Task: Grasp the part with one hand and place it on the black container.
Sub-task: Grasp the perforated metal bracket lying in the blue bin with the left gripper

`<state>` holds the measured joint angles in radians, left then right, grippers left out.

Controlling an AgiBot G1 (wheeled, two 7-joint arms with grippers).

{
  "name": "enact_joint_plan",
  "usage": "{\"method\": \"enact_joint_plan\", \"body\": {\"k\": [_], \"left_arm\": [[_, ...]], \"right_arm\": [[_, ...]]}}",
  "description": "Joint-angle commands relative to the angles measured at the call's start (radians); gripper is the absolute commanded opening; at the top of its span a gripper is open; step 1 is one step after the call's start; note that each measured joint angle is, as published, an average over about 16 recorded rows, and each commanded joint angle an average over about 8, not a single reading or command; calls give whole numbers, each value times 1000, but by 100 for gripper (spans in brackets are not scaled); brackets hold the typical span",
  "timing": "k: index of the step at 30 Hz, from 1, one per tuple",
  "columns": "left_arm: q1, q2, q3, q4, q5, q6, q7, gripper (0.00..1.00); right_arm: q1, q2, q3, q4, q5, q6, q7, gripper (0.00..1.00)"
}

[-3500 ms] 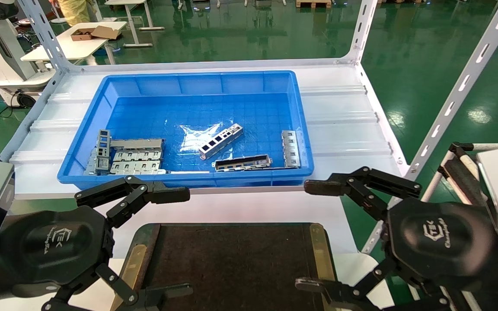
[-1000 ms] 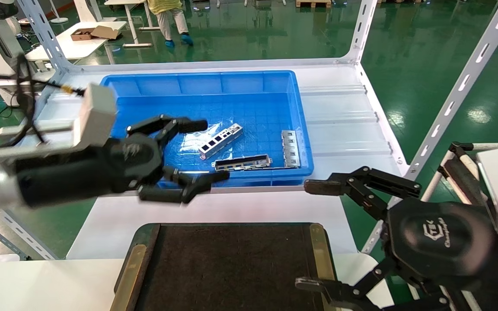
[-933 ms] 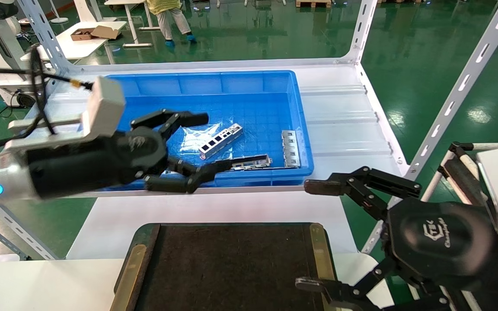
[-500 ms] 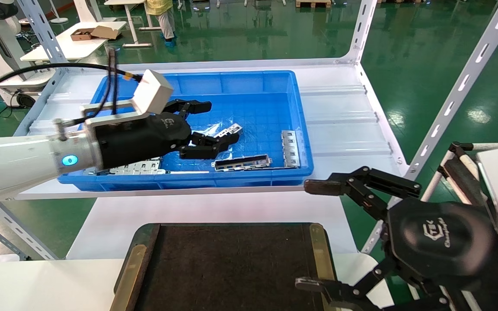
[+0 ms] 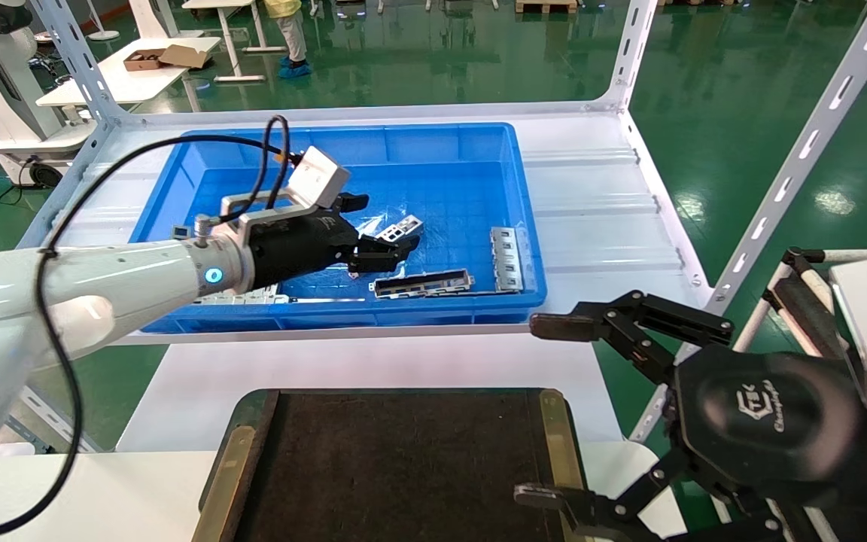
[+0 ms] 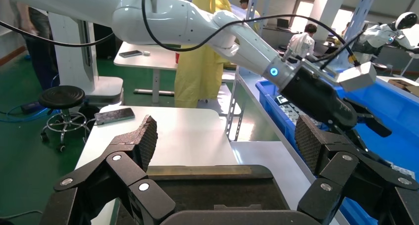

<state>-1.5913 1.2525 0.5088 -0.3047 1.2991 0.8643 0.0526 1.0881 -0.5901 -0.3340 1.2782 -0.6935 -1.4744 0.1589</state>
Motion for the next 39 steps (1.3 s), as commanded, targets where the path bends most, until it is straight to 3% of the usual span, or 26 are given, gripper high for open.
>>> {"method": "enact_joint_plan", "body": {"k": [1, 7, 9, 39], "left_arm": [[-12, 21, 1, 46, 5, -21, 20, 90], [-34, 58, -4, 132, 1, -63, 61, 15], [-39, 66, -6, 154, -1, -71, 70, 0], [-39, 79, -16, 258, -27, -64, 114, 0]], "right_arm": [[0, 0, 0, 0, 0, 0, 0, 79], [0, 0, 0, 0, 0, 0, 0, 5], [0, 0, 0, 0, 0, 0, 0, 0], [0, 0, -1, 0, 1, 0, 0, 0]]}}
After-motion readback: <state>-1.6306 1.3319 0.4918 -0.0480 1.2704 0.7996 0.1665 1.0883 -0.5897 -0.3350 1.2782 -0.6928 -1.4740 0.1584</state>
